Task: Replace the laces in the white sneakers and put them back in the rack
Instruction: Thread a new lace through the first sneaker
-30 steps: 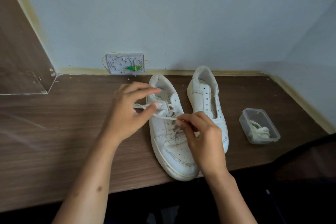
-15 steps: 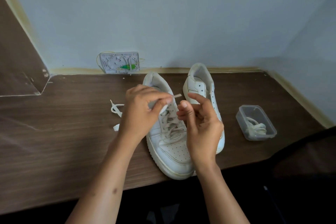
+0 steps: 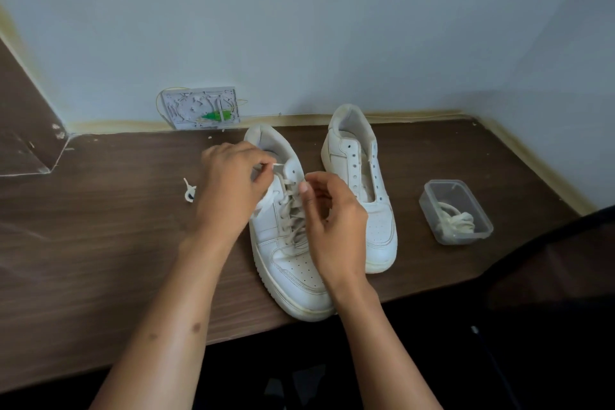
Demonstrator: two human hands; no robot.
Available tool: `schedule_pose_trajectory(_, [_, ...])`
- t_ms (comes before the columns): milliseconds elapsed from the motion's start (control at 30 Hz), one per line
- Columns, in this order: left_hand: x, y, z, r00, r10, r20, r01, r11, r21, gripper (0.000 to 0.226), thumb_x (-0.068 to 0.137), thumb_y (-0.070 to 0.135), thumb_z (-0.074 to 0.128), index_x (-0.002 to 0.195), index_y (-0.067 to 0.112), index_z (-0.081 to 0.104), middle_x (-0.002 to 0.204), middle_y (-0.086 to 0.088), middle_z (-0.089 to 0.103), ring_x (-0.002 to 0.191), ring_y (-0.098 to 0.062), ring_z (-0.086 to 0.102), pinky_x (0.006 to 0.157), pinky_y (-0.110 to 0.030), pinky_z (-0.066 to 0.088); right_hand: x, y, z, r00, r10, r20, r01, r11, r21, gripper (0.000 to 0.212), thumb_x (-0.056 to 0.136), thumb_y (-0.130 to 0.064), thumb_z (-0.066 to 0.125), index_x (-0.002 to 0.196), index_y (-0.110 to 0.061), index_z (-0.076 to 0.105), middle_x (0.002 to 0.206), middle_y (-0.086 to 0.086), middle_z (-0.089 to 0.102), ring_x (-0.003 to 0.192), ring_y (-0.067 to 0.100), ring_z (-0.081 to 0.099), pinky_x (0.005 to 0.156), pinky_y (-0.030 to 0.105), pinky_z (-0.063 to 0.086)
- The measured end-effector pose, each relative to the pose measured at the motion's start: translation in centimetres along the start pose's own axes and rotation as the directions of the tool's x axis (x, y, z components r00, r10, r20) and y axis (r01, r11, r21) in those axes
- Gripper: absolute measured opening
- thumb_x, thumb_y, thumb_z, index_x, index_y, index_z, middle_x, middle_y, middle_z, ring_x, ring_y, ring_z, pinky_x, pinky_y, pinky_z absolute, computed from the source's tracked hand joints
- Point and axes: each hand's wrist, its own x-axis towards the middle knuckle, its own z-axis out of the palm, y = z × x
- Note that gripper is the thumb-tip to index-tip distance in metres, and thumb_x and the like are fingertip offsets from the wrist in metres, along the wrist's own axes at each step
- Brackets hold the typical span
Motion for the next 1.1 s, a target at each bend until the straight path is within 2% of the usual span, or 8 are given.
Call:
schedule_pose_trajectory(133, [1.3,-0.3,-1.1,0.985,-0.002,0.173,0.021,0.994,-0.109,0.012,0.077,0.008,0.078,0.086,0.016,0.079,0.078,0.005,0.073,0.07,-0.016,0.065,0.071,-0.021,0.048,0.2,0.4,0.2,1.0,-0.003,-0.001,0.003,1.0,-0.026,0.018,0.099,-0.028,0.058,0.111,-0.016,0.064,0.098,-0.005,0.067,0.091,0.007,0.063,0.08,0.029,0.054])
schedule_pose_trajectory(233, [2.0,-0.6,-1.1,0.96,-0.01,0.28,0.068,0.978,-0.198,0.015,0.078,0.011,0.078,0.087,0.023,0.079,0.073,0.022,0.068,0.08,0.0,0.061,0.07,-0.005,0.04,0.2,0.5,0.3,1.0,0.003,-0.003,-0.003,1.0,-0.02,0.016,0.099,-0.026,0.059,0.109,-0.016,0.064,0.097,-0.005,0.066,0.091,0.007,0.063,0.079,0.029,0.054])
schedule_pose_trajectory(300, [2.0,-1.0,-0.8,0.952,-0.058,0.3,0.144,0.952,-0.271,0.022,0.079,0.012,0.078,0.085,0.033,0.075,0.075,0.028,0.067,0.08,0.004,0.057,0.071,-0.003,0.038,0.3,0.5,0.3,1.0,0.003,0.006,-0.002,1.0,-0.029,0.014,0.098,-0.024,0.06,0.109,-0.016,0.064,0.097,-0.004,0.066,0.09,0.007,0.062,0.078,0.028,0.053])
schedule_pose_trajectory(400, [1.6,-1.3,-0.1,0.952,-0.116,0.284,0.2,0.936,-0.288,0.029,0.079,0.022,0.078,0.08,0.048,0.067,0.084,0.03,0.064,0.088,0.0,0.051,0.08,-0.006,0.036,0.7,0.6,0.5,1.0,0.008,0.001,-0.008,0.999,-0.04,0.015,0.097,-0.022,0.061,0.11,-0.016,0.064,0.098,-0.005,0.065,0.092,0.006,0.062,0.08,0.025,0.053])
schedule_pose_trajectory(533, [1.8,-1.1,-0.1,0.916,-0.235,0.326,0.317,0.921,-0.228,0.014,0.072,0.049,0.077,0.074,0.057,0.066,0.087,0.022,0.049,0.106,-0.02,0.046,0.103,-0.041,0.039,0.9,0.6,0.8,0.999,0.014,-0.036,-0.015,0.999,-0.029,0.016,0.096,-0.02,0.063,0.11,-0.015,0.066,0.098,-0.004,0.066,0.09,0.004,0.062,0.079,0.019,0.052])
schedule_pose_trajectory(600, [1.7,-0.6,-0.4,0.871,-0.315,0.376,0.422,0.872,-0.248,0.007,0.062,0.06,0.074,0.061,0.057,0.067,0.086,0.022,0.046,0.111,-0.023,0.044,0.108,-0.046,0.033,0.9,0.6,0.9,0.999,0.02,-0.04,-0.021,1.0,-0.022,0.017,0.095,-0.019,0.065,0.111,-0.014,0.067,0.098,-0.002,0.067,0.088,0.003,0.062,0.077,0.015,0.051])
schedule_pose_trajectory(833, [1.5,0.6,0.7,0.839,-0.413,0.355,0.509,0.827,-0.24,0.027,0.078,0.03,0.079,0.061,0.045,0.065,0.091,0.017,0.046,0.118,-0.016,0.032,0.113,-0.042,0.024,0.9,0.7,0.8,0.998,0.024,-0.058,-0.025,0.999,-0.025,0.019,0.094,-0.017,0.066,0.113,-0.015,0.069,0.097,-0.006,0.065,0.087,0.001,0.061,0.075,0.007,0.046])
schedule_pose_trajectory(1100, [0.9,1.3,0.3,0.929,-0.24,0.282,0.291,0.944,-0.156,0.023,0.083,0.033,0.074,0.074,0.049,0.062,0.103,0.016,0.051,0.109,-0.014,0.037,0.114,-0.046,0.016,2.0,1.1,0.7,0.998,0.021,-0.063,-0.02,1.0,0.019,0.007,0.092,-0.02,0.068,0.098,-0.017,0.071,0.084,-0.003,0.066,0.075,0.008,0.063,0.067,0.016,0.048])
